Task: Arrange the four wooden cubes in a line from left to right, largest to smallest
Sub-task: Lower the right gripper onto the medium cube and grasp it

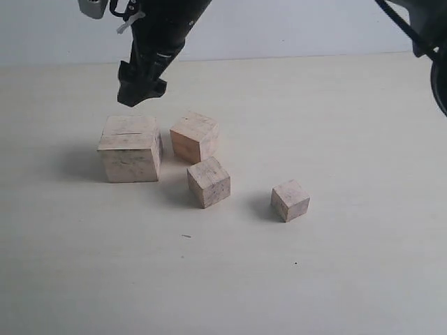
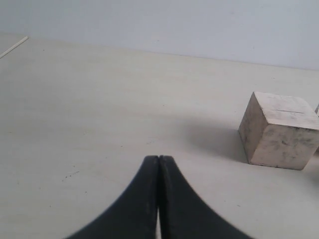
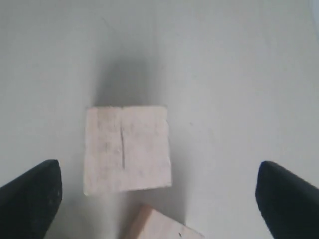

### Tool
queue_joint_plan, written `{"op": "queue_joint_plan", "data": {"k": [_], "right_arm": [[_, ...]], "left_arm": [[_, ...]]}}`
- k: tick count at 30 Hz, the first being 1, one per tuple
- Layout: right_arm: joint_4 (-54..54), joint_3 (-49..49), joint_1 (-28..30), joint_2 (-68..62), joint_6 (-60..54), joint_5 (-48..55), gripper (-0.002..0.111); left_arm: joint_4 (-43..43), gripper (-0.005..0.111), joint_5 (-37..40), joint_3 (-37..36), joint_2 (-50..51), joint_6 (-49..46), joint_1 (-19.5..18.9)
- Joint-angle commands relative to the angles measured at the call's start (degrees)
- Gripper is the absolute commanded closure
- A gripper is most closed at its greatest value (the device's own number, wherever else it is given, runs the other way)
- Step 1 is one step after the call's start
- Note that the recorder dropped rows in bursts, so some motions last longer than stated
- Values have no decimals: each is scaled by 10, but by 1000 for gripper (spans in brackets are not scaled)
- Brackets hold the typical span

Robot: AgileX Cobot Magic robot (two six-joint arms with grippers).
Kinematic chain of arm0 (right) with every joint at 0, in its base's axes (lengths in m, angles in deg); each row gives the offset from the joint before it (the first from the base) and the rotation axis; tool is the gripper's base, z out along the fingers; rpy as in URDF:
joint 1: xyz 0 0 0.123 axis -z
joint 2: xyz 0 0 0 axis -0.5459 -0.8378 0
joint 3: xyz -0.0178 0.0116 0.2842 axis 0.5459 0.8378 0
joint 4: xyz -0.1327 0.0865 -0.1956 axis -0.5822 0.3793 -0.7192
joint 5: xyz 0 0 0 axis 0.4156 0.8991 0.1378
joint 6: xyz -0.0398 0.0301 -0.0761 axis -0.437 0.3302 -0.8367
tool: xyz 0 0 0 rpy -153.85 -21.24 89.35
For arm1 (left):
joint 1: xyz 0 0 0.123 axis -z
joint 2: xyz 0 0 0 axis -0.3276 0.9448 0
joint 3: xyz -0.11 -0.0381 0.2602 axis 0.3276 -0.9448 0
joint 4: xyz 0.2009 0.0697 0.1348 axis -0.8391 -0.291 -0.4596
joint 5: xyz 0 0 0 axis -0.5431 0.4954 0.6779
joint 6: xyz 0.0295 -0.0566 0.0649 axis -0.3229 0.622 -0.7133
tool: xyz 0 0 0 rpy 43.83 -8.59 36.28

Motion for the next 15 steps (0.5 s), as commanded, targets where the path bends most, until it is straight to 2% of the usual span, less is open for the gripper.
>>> {"op": "queue_joint_plan", "data": {"k": [1, 9, 15], "right_arm": [[-105, 4, 12, 9, 74, -8, 7], [-81, 86, 59, 9, 99, -72, 7], [-59, 146, 66, 0, 99, -136, 7]], "left_arm": [[0, 107, -7, -1, -3, 2, 3], [0, 107, -7, -1, -3, 2, 3], [0, 107, -7, -1, -3, 2, 3]]}}
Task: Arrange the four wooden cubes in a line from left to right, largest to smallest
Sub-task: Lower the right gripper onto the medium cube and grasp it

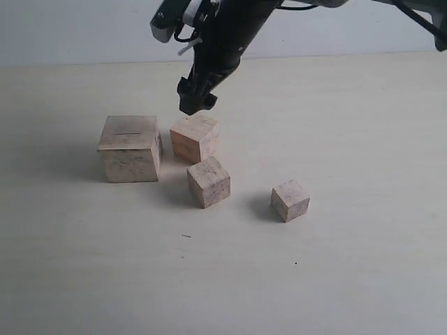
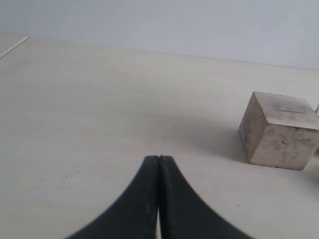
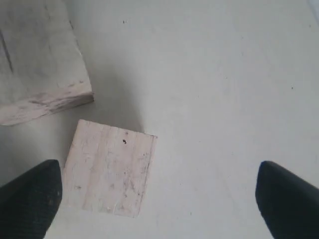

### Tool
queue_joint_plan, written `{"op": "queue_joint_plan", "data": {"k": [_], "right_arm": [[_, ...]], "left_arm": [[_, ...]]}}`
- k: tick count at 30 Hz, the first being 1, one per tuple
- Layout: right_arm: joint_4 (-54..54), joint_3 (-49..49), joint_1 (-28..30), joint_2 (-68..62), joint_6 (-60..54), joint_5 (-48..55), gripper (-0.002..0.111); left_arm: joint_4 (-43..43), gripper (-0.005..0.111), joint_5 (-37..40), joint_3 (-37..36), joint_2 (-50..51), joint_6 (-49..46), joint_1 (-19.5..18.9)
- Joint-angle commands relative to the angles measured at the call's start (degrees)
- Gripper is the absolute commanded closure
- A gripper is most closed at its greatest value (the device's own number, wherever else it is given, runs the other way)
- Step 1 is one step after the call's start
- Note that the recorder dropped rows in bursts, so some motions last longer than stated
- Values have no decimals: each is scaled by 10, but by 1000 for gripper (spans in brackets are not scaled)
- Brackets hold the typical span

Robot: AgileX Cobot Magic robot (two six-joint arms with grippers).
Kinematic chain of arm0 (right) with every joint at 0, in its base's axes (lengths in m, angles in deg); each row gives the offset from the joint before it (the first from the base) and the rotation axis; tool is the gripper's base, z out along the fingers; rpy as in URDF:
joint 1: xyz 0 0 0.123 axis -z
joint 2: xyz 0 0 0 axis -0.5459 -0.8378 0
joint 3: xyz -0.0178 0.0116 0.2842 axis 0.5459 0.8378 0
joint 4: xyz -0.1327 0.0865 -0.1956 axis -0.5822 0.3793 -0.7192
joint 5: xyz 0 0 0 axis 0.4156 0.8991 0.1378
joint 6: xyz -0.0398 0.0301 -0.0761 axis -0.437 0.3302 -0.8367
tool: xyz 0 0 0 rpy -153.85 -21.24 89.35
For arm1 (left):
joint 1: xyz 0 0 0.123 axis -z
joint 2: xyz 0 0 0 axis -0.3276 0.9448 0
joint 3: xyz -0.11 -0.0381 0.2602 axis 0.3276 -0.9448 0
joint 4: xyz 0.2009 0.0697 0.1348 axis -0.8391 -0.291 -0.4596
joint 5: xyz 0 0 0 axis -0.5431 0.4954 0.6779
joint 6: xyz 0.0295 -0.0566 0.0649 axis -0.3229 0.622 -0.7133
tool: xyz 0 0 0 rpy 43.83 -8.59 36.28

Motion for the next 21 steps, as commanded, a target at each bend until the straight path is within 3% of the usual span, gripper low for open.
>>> {"op": "queue_joint_plan", "data": {"k": [1, 5, 21], "right_arm": [[28, 30, 3, -9, 4, -45, 7], [82, 30, 3, -32, 4, -49, 7], [63, 30, 5, -71, 4, -58, 7]], "left_arm": [[0, 107, -7, -1, -3, 2, 3], [0, 107, -7, -1, -3, 2, 3], [0, 107, -7, -1, -3, 2, 3]]}}
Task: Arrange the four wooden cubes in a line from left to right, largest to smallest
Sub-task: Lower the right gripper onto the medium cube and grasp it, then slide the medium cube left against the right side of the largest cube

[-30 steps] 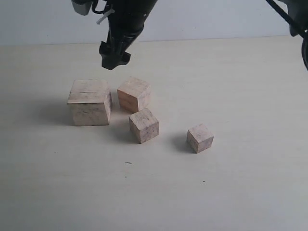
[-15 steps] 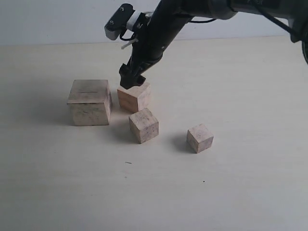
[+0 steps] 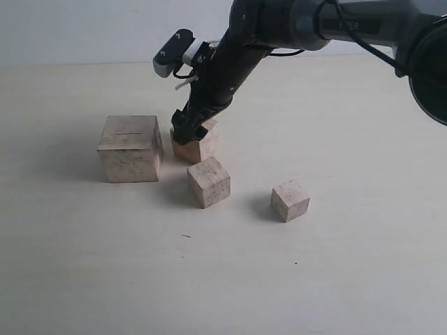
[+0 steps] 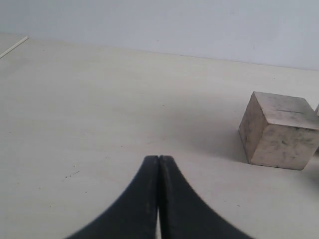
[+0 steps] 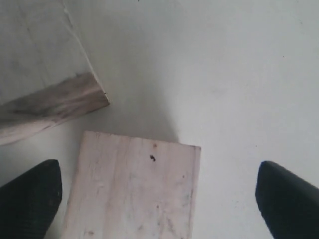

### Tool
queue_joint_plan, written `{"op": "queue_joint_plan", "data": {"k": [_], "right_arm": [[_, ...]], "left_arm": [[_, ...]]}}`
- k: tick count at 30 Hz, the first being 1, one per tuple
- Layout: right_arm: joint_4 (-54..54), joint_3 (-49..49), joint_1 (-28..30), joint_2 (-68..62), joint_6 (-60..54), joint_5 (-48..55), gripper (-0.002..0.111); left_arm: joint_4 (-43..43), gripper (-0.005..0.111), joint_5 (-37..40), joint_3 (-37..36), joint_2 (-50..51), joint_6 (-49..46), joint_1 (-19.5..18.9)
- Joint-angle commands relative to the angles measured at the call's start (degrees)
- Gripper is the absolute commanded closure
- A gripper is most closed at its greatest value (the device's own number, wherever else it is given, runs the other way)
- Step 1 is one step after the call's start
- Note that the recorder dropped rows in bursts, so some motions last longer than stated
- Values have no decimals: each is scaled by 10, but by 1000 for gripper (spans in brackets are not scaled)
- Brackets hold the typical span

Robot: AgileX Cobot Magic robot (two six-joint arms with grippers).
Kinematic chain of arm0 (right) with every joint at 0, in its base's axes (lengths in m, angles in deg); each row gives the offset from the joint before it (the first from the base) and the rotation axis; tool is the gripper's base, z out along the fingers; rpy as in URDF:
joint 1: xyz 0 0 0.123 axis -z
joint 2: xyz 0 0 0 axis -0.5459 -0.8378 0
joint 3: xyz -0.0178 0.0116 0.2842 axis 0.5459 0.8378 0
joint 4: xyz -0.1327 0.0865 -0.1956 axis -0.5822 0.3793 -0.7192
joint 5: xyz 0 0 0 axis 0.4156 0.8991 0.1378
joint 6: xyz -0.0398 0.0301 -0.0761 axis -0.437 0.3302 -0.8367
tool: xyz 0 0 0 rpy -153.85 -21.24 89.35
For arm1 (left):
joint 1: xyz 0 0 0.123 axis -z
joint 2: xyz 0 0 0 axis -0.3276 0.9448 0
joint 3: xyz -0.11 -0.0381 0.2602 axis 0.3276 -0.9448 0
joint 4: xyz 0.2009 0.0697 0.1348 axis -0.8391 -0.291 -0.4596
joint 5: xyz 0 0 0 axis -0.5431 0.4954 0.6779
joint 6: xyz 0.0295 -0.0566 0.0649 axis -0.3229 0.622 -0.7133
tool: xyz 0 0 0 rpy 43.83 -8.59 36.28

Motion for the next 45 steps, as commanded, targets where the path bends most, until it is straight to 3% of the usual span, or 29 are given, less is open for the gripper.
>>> {"op": "queue_joint_plan", "data": {"k": [1, 4, 7, 14, 16, 22, 29, 45], "right_arm": [[-6, 2, 4, -12, 3, -5, 7], [-6, 2, 4, -12, 8, -5, 8], [-6, 2, 4, -10, 8, -1, 21], [-6, 2, 4, -7, 8, 32, 95], [-6, 2, 4, -2, 8, 44, 108], [-6, 2, 2, 36, -22, 60, 108], [91, 2, 2, 41, -299, 139, 108], [138, 2, 2, -10, -348, 107, 108]], "left_arm": [[0, 107, -7, -1, -3, 2, 3], [0, 107, -7, -1, -3, 2, 3], [0, 107, -7, -1, -3, 2, 3], [0, 107, -7, -1, -3, 2, 3], [0, 107, -7, -1, -3, 2, 3], [0, 107, -7, -1, -3, 2, 3], [0, 107, -7, -1, -3, 2, 3], [0, 107, -7, -1, -3, 2, 3]]}}
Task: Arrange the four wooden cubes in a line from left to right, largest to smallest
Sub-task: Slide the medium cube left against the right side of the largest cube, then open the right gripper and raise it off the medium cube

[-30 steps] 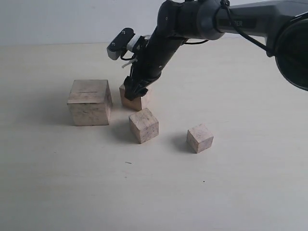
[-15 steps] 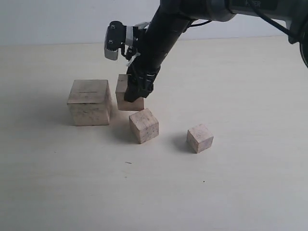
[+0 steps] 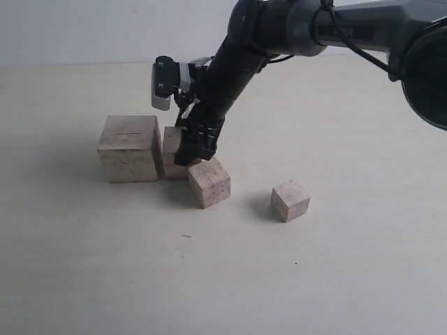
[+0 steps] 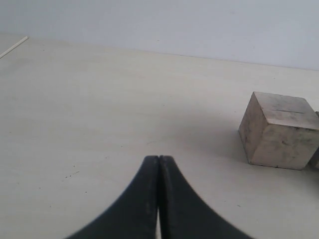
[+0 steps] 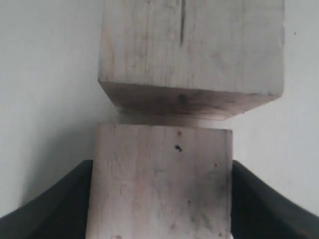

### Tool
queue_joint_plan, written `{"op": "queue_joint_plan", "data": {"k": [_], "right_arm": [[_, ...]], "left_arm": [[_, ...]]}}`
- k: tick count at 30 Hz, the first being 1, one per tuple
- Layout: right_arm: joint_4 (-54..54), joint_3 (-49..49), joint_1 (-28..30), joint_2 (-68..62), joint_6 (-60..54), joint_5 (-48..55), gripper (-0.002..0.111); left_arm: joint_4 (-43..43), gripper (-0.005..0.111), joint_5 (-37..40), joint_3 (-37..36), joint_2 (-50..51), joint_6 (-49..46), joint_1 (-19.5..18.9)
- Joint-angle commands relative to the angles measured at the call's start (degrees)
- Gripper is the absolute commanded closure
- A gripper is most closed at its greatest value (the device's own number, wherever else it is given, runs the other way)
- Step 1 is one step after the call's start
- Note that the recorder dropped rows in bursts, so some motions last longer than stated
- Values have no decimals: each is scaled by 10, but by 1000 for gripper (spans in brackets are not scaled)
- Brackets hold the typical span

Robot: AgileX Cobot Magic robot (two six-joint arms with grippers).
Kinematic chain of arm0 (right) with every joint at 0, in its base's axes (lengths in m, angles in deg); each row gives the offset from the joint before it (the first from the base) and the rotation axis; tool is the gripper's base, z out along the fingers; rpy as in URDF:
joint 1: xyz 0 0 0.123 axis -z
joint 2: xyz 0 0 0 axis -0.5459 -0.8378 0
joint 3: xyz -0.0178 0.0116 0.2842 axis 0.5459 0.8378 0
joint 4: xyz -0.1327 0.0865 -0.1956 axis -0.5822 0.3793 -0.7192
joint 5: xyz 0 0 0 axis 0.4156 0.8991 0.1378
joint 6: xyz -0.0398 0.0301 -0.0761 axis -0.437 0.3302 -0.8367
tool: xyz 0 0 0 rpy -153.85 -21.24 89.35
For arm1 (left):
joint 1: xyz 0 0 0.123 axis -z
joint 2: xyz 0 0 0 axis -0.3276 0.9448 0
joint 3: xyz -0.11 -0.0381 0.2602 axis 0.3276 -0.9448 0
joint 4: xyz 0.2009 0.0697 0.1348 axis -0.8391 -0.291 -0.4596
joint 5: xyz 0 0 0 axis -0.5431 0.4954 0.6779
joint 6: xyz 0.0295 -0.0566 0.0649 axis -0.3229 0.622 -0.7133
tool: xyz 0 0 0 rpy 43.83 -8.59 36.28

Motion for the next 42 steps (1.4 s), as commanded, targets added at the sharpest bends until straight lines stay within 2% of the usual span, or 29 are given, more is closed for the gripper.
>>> {"op": "queue_joint_plan", "data": {"k": [1, 18, 23, 35, 42], "right_arm": [[22, 2, 2, -1, -22, -10, 108], [48, 2, 2, -25, -33, -23, 106], [49, 2, 2, -25, -33, -23, 92], [54, 2, 2, -25, -33, -24, 47], [62, 2, 2, -25, -31, -33, 32]], "left_arm": [[0, 107, -7, -1, -3, 2, 3], [0, 107, -7, -1, -3, 2, 3], [0, 107, -7, -1, -3, 2, 3], [0, 107, -7, -1, -3, 2, 3], [0, 107, -7, -1, -3, 2, 3]]}}
